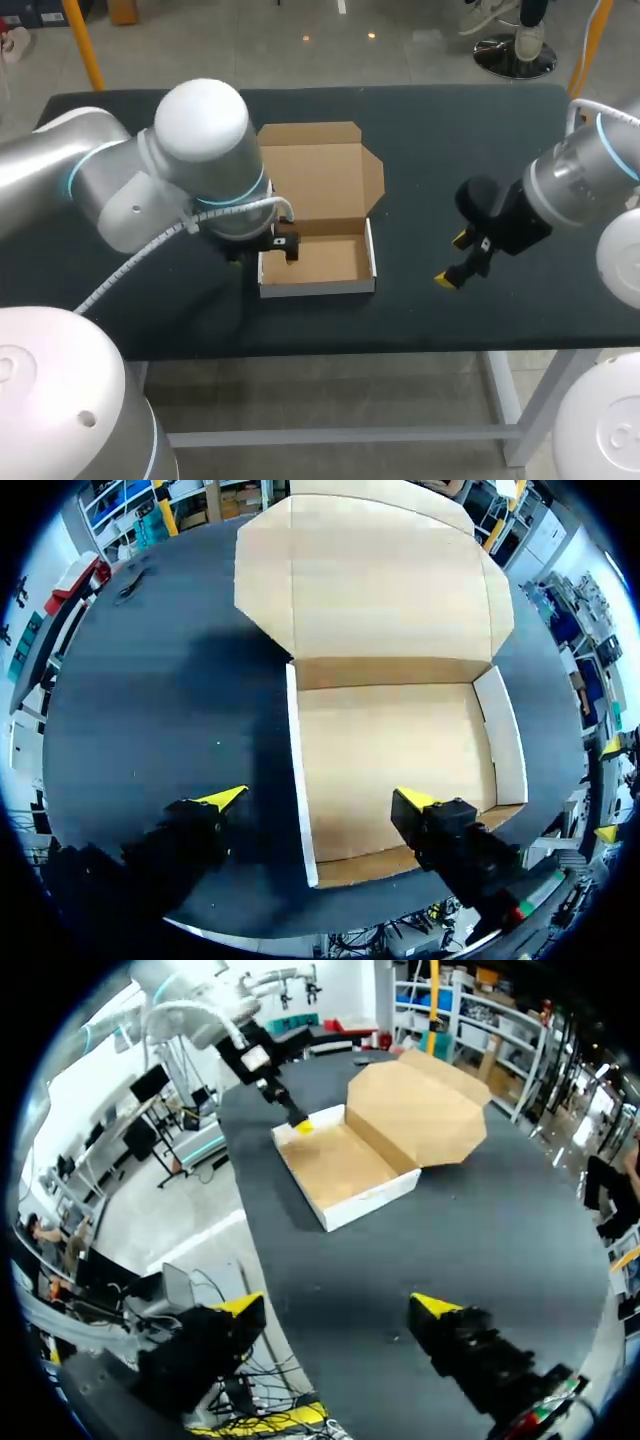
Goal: Assemble the packaging by folding the flat box into shape, placing the metal phone stand inside, and closing the box properly
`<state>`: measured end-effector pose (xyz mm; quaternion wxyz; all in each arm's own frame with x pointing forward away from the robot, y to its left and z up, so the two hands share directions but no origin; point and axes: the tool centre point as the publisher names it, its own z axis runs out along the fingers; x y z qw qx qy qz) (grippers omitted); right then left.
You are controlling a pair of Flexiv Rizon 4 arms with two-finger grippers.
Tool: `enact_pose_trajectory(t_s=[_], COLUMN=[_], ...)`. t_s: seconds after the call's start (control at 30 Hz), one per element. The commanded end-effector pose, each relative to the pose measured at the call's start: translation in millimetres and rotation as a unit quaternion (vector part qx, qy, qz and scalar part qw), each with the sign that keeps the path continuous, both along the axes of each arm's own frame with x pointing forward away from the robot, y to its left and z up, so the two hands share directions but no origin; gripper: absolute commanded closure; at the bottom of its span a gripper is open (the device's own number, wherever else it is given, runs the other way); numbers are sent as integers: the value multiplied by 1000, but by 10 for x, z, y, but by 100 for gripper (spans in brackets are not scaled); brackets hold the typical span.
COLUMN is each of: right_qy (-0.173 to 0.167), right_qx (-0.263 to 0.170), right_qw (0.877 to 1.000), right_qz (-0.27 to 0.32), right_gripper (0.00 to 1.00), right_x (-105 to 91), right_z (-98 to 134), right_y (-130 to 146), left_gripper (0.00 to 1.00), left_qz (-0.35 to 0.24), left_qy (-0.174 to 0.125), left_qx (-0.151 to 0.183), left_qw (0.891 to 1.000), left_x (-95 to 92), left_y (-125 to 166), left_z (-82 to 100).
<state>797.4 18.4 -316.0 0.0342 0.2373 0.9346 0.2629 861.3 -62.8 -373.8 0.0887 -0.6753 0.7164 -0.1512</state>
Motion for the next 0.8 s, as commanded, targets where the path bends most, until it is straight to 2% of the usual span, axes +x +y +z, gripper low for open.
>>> enact_pose_trajectory(t_s=[0.03, 0.3, 0.4, 0.67, 0.8], right_qy=[0, 6, 12, 20, 41], right_qx=[5, 15, 18, 31, 44], right_qw=[1000, 999, 997, 992, 986], right_qz=[-3, -50, -68, -117, -156], right_gripper=[0, 0, 0, 0, 0], right_x=[-18, -15, -9, -57, -108], right_z=[42, 134, 174, 298, 347], right_y=[-47, -140, -177, -297, -389], left_gripper=[0, 0, 0, 0, 0], left_qz=[-62, -128, -146, -174, -172], left_qy=[-5, -6, -4, 2, 8], left_qx=[-128, -208, -224, -233, -238], left_qw=[990, 970, 964, 957, 956], left_x=[-223, -554, -665, -957, -1066], left_y=[171, 301, 392, 567, 672], left_z=[268, 682, 820, 1070, 1159])
